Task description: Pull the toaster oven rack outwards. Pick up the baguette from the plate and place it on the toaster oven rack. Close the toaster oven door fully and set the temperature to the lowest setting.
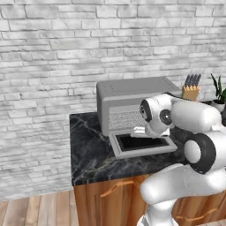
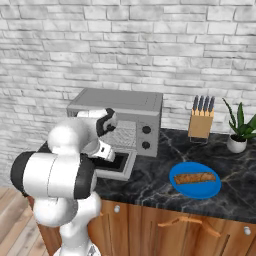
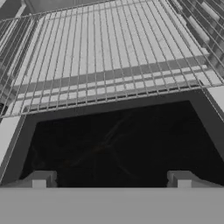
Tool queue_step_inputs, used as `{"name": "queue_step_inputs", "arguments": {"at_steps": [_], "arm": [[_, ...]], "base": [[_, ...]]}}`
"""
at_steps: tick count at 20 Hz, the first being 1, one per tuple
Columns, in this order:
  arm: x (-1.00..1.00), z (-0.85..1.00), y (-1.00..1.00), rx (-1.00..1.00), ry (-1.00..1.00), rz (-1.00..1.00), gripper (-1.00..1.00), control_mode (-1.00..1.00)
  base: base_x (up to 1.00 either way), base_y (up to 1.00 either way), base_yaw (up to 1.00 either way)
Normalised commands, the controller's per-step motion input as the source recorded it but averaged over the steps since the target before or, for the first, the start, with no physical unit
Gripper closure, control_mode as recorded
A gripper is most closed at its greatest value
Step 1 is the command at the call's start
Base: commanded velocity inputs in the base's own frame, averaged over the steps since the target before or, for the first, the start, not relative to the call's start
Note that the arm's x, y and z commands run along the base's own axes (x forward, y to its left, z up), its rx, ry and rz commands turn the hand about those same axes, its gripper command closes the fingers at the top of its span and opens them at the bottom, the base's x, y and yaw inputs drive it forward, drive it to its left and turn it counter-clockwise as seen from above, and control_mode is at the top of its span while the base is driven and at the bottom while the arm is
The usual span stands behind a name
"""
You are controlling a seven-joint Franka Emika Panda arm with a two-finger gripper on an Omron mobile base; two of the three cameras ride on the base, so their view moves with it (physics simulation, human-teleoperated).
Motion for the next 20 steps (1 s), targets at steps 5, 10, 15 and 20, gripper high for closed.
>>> {"name": "queue_step_inputs", "arguments": {"at_steps": [5,10,15,20], "arm": [[-0.96,0.75,0.00,0.03,0.07,-0.07,-1.00,-1.00],[-0.52,1.00,0.00,0.00,0.02,-0.13,-1.00,-1.00],[-0.30,1.00,-0.11,0.00,0.07,-0.13,-1.00,-1.00],[-0.01,1.00,-0.18,0.00,0.00,-0.11,-1.00,-1.00]], "base": [[0.00,0.00,0.00],[0.00,0.00,0.00],[0.00,0.00,0.00],[0.00,0.00,0.00]]}}
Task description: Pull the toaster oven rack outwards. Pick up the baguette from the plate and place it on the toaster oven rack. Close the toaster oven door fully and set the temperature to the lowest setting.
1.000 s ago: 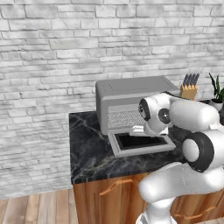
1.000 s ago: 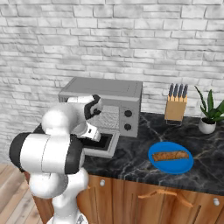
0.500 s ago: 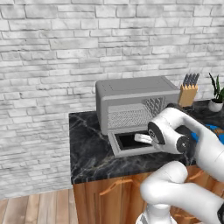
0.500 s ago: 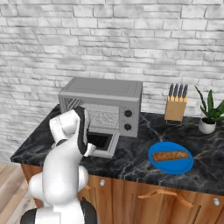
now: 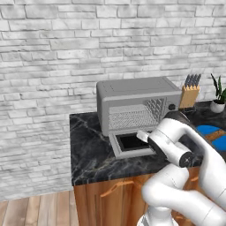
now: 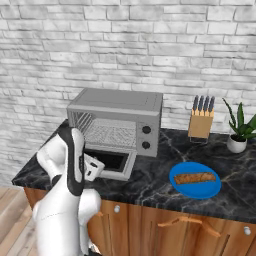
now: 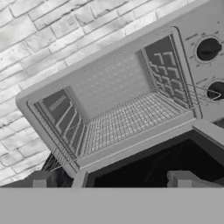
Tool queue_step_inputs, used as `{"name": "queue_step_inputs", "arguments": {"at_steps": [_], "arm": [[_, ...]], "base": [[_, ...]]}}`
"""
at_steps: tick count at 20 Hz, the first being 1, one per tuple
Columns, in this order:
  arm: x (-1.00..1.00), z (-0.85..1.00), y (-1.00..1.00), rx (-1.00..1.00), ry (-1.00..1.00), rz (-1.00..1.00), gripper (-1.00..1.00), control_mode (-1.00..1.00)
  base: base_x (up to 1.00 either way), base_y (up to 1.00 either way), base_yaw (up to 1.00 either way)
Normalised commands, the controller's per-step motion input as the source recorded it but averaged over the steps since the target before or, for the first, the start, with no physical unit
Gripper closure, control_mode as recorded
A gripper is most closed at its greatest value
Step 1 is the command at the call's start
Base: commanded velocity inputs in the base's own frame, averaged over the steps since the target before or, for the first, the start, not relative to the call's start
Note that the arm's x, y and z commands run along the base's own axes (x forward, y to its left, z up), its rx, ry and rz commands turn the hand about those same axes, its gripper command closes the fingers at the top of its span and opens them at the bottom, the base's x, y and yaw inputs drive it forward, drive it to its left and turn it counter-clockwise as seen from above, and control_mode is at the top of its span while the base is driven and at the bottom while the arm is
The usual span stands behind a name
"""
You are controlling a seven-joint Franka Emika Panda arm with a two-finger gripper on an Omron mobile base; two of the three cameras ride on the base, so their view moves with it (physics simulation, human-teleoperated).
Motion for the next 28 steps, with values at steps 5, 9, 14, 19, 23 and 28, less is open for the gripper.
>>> {"name": "queue_step_inputs", "arguments": {"at_steps": [5,9,14,19,23,28], "arm": [[-0.03,1.00,-0.27,0.08,-0.06,-0.04,-1.00,-1.00],[-0.28,1.00,-0.59,0.20,-0.24,0.00,-1.00,-1.00],[-0.54,0.97,-0.74,0.26,-0.49,0.02,-1.00,-1.00],[-0.52,0.93,-0.66,0.25,-0.55,0.06,-1.00,-1.00],[-0.34,0.68,-0.51,0.13,-0.56,0.10,-1.00,-1.00],[-0.28,0.36,-0.44,0.00,-0.51,0.21,-1.00,-1.00]], "base": [[0.00,0.00,0.00],[0.00,0.00,0.00],[0.00,0.00,0.00],[0.00,0.00,0.00],[0.00,0.00,0.00],[0.00,0.00,0.00]]}}
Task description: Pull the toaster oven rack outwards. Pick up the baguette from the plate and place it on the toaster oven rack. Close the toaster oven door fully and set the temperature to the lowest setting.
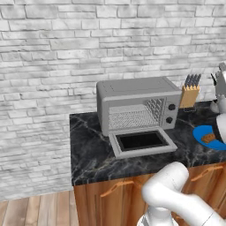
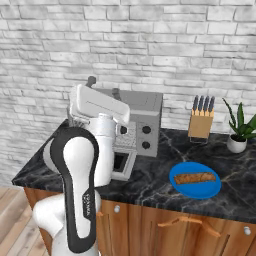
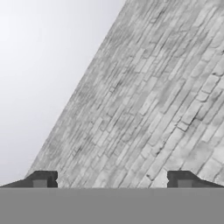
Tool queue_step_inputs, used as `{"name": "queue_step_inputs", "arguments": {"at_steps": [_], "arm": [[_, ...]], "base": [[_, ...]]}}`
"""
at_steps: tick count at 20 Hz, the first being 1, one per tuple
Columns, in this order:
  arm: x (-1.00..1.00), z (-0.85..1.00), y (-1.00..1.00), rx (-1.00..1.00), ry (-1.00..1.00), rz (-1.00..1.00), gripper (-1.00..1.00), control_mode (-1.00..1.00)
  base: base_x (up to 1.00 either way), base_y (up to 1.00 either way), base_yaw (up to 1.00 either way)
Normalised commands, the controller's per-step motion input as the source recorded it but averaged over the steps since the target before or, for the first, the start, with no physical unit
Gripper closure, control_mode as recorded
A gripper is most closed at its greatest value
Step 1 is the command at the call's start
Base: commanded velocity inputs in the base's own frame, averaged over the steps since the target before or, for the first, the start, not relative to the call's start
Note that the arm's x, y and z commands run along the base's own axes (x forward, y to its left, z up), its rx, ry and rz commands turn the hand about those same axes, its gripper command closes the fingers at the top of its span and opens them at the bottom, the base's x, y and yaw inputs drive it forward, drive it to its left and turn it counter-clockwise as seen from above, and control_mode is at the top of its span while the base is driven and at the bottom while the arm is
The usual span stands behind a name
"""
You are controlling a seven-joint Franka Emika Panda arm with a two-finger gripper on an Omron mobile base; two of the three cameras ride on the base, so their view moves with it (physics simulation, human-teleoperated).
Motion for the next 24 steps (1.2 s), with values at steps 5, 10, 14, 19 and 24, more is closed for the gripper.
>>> {"name": "queue_step_inputs", "arguments": {"at_steps": [5,10,14,19,24], "arm": [[-0.09,0.06,-0.26,-0.14,-0.45,0.25,-1.00,-1.00],[-0.02,-0.16,-0.06,-0.39,-0.38,0.22,-1.00,-1.00],[0.00,-0.68,0.00,-0.61,-0.23,0.19,-1.00,-1.00],[0.02,-0.66,0.00,-0.61,-0.17,0.11,-1.00,-1.00],[0.02,-0.84,0.09,-0.58,-0.05,-0.11,-1.00,-1.00]], "base": [[0.00,0.00,0.00],[0.00,0.00,0.00],[0.00,0.00,0.00],[0.00,0.00,0.00],[0.00,0.00,0.00]]}}
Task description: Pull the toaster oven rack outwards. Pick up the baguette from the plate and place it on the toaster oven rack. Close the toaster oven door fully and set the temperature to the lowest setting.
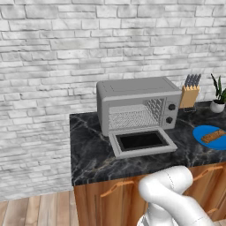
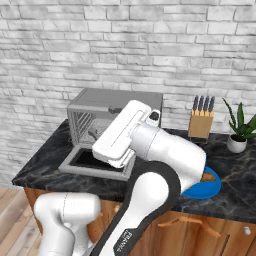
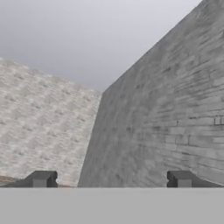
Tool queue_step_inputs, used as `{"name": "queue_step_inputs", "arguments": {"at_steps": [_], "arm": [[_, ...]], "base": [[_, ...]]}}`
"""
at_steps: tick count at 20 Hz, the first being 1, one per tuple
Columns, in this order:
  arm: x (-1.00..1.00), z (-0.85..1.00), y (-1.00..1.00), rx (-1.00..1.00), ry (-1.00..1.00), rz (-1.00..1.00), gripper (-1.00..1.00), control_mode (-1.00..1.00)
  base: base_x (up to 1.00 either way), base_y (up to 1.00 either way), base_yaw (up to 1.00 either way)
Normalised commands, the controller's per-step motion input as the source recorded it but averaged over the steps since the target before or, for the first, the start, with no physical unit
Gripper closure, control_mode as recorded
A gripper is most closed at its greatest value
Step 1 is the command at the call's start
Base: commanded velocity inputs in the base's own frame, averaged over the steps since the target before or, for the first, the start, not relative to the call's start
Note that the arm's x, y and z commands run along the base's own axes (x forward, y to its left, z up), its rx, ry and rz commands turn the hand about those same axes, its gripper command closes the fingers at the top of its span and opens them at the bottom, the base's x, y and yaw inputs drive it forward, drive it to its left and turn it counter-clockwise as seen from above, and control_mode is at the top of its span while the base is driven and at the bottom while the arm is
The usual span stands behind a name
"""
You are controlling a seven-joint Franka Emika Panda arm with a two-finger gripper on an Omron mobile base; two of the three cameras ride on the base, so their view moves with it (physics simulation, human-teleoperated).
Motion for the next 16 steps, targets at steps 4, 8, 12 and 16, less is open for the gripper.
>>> {"name": "queue_step_inputs", "arguments": {"at_steps": [4,8,12,16], "arm": [[0.14,-1.00,0.32,-0.72,0.07,-0.30,-1.00,-1.00],[0.23,-0.92,0.08,-0.64,0.04,-0.30,-1.00,-1.00],[0.26,-0.50,-0.13,-0.36,0.04,-0.15,-1.00,-1.00],[0.36,-0.40,-0.23,-0.26,0.10,-0.05,-1.00,-1.00]], "base": [[0.00,0.00,0.00],[0.00,0.00,0.00],[0.00,0.00,0.00],[0.00,0.00,0.00]]}}
